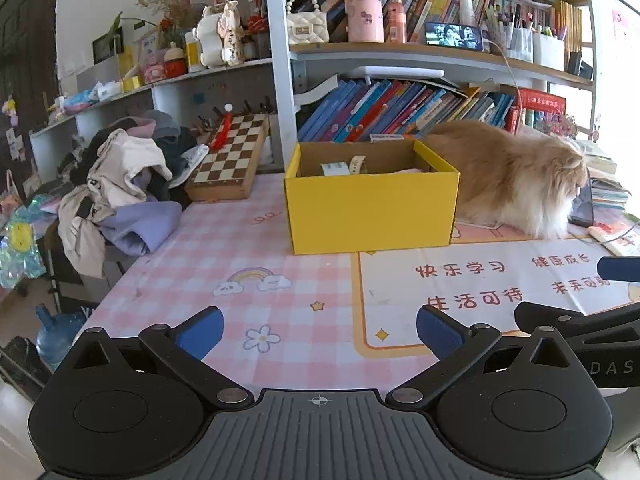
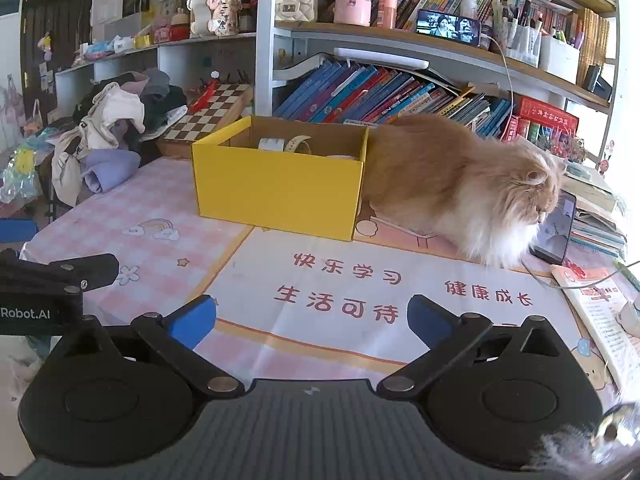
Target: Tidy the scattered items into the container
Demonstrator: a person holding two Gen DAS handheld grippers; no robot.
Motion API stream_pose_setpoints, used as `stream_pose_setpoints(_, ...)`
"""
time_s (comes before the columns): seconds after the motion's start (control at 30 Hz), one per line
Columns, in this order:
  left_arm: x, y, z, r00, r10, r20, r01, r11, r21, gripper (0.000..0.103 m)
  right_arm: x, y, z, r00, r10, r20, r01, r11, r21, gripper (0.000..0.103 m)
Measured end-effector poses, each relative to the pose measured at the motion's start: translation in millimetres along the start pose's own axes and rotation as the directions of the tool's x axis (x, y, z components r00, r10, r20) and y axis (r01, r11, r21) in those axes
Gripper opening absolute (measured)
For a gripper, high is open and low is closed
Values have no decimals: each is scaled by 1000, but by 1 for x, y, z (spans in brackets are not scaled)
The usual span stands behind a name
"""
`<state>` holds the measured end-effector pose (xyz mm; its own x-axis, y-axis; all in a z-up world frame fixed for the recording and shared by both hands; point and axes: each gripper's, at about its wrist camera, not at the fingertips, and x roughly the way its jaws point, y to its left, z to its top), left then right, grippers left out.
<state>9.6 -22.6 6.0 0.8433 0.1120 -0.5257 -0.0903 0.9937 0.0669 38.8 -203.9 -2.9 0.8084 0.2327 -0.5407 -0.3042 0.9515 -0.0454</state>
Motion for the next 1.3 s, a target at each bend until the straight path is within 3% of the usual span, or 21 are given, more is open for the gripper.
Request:
stream_pose_setpoints(0.4,-3,11,-4,999,-28,-32,27,999,-43,103,-1,9,-4,1000,7,-23,-7,1000,2,103)
stream_pose_setpoints(1.3,-4,6,-8,997,-61,-42,61,998,-3,103,3,11,-9,997,-27,-67,28,999,18,103)
